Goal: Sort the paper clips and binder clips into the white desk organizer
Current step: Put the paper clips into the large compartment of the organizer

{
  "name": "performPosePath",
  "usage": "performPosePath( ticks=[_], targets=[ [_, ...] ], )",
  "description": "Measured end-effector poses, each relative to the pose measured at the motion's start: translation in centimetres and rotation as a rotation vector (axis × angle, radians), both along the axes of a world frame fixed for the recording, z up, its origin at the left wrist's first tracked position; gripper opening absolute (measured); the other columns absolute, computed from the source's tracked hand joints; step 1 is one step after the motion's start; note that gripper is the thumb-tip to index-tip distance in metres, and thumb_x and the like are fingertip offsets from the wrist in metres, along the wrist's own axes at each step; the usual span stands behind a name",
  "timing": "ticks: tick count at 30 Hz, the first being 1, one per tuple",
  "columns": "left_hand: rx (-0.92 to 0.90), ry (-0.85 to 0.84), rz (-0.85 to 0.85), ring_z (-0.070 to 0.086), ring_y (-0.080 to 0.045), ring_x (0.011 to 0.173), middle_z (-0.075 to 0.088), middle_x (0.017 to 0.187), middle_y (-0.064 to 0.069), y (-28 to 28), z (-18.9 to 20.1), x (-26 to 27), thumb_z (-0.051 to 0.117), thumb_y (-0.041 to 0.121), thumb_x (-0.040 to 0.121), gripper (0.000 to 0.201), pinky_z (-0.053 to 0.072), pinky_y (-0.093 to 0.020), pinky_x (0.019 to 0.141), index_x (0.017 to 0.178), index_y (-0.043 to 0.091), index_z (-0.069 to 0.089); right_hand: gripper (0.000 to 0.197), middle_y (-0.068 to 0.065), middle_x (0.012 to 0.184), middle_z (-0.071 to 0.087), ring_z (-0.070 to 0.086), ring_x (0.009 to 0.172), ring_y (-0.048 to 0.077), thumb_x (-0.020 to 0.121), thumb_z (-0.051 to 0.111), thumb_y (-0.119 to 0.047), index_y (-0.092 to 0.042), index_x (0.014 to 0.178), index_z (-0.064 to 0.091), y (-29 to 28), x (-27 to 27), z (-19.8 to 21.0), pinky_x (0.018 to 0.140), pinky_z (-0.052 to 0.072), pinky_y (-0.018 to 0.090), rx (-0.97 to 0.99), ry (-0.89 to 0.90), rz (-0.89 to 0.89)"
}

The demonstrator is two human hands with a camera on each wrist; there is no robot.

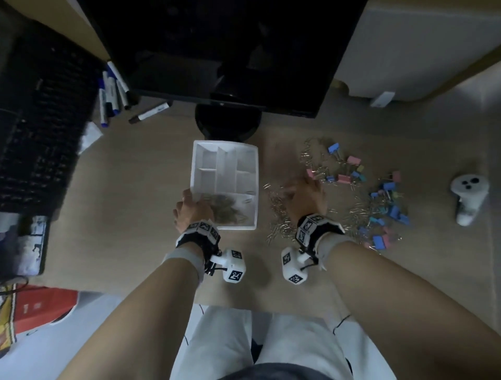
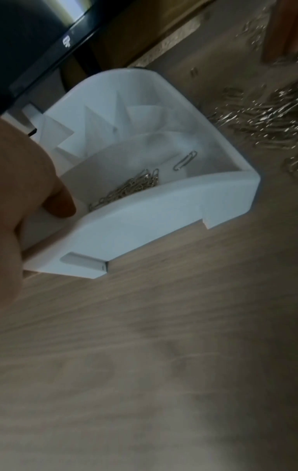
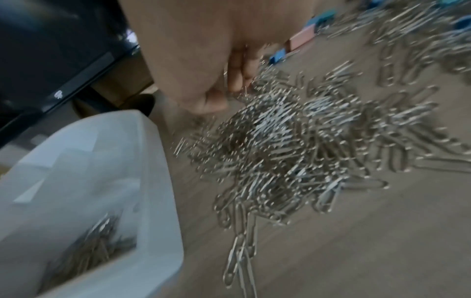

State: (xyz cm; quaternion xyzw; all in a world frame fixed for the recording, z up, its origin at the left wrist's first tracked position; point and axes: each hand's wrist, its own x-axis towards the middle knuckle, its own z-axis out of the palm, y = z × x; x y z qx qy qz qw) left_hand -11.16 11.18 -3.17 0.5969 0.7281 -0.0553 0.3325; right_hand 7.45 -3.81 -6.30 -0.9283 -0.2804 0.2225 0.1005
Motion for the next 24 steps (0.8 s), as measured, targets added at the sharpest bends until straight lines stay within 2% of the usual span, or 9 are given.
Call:
performPosePath(
  ticks=[3, 6, 9, 11, 15, 19, 22, 24],
  targets=[
    [-0.008, -0.04, -0.051, 0.035, -0.034, 0.134, 0.044, 0.141, -0.015, -0.8, 0.1, 0.0, 0.036, 0.008, 0.095, 0.047, 0.03, -0.045, 0.111, 0.141, 0.018, 0.038, 0.05, 0.005, 0.133, 0.055, 0.046, 0.119, 0.031, 0.083, 0.062, -0.035, -0.032, 0.133, 0.054, -3.1, 0.4, 0.7, 0.095, 0.043, 0.044, -0.032, -0.049, -0.236],
    [-0.02, -0.052, -0.087, 0.034, -0.035, 0.135, 0.041, 0.143, -0.015, -0.9, 0.1, -0.3, 0.035, 0.007, 0.093, 0.051, 0.029, -0.045, 0.111, 0.142, 0.019, 0.036, 0.054, 0.015, 0.134, 0.05, 0.043, 0.122, 0.035, 0.083, 0.051, -0.043, -0.016, 0.13, 0.05, -6.1, -0.5, 0.6, 0.098, 0.039, 0.048, -0.123, 0.021, -0.471],
    [-0.013, -0.072, -0.102, 0.038, -0.036, 0.131, 0.043, 0.139, -0.016, -0.9, -0.2, -0.5, 0.038, 0.012, 0.093, 0.049, 0.031, -0.048, 0.11, 0.142, 0.02, 0.037, 0.06, 0.024, 0.136, 0.044, 0.039, 0.126, 0.04, 0.086, 0.059, -0.038, -0.001, 0.132, 0.045, -8.4, -2.4, 0.1, 0.101, 0.033, 0.048, -0.155, -0.025, -0.7],
    [-0.011, -0.067, -0.113, 0.038, -0.035, 0.131, 0.044, 0.139, -0.015, -1.1, -0.3, -0.6, 0.039, 0.014, 0.092, 0.05, 0.032, -0.049, 0.11, 0.142, 0.022, 0.036, 0.06, 0.026, 0.136, 0.042, 0.036, 0.129, 0.04, 0.087, 0.062, -0.033, 0.003, 0.131, 0.044, -9.0, -3.4, 0.0, 0.102, 0.03, 0.046, -0.158, -0.032, -0.813],
    [0.011, -0.067, -0.126, 0.042, -0.035, 0.128, 0.046, 0.137, -0.016, -1.0, -0.4, -0.5, 0.04, 0.009, 0.09, 0.051, 0.034, -0.047, 0.109, 0.14, 0.017, 0.037, 0.07, 0.027, 0.133, 0.042, 0.039, 0.122, 0.042, 0.083, 0.055, -0.04, 0.004, 0.135, 0.04, -7.4, -3.5, -0.8, 0.104, 0.028, 0.047, -0.107, -0.007, -0.759],
    [0.04, -0.024, -0.157, 0.04, -0.037, 0.132, 0.044, 0.142, -0.016, -0.9, -1.0, -0.6, 0.039, 0.007, 0.09, 0.054, 0.034, -0.051, 0.11, 0.143, 0.017, 0.034, 0.05, 0.017, 0.133, 0.04, 0.036, 0.122, 0.037, 0.082, 0.057, -0.024, -0.012, 0.13, 0.05, -4.3, -4.1, -1.3, 0.104, 0.033, 0.047, 0.032, 0.116, -0.673],
    [0.014, -0.035, -0.166, 0.04, -0.037, 0.132, 0.043, 0.141, -0.016, -1.1, -0.9, -0.6, 0.039, 0.004, 0.091, 0.054, 0.034, -0.052, 0.11, 0.143, 0.016, 0.033, 0.049, 0.01, 0.133, 0.042, 0.037, 0.122, 0.033, 0.082, 0.058, -0.029, -0.022, 0.129, 0.052, -3.6, -4.7, -0.7, 0.093, 0.041, 0.043, 0.081, 0.121, -0.641],
    [0.003, -0.018, -0.18, 0.038, -0.038, 0.132, 0.041, 0.141, -0.019, -1.0, -0.9, -0.5, 0.042, 0.004, 0.092, 0.055, 0.032, -0.049, 0.111, 0.144, 0.015, 0.031, 0.051, 0.009, 0.133, 0.045, 0.04, 0.12, 0.031, 0.083, 0.059, -0.034, -0.021, 0.131, 0.051, -4.4, -4.9, -0.4, 0.082, 0.037, 0.036, 0.026, 0.042, -0.668]
  ],
)
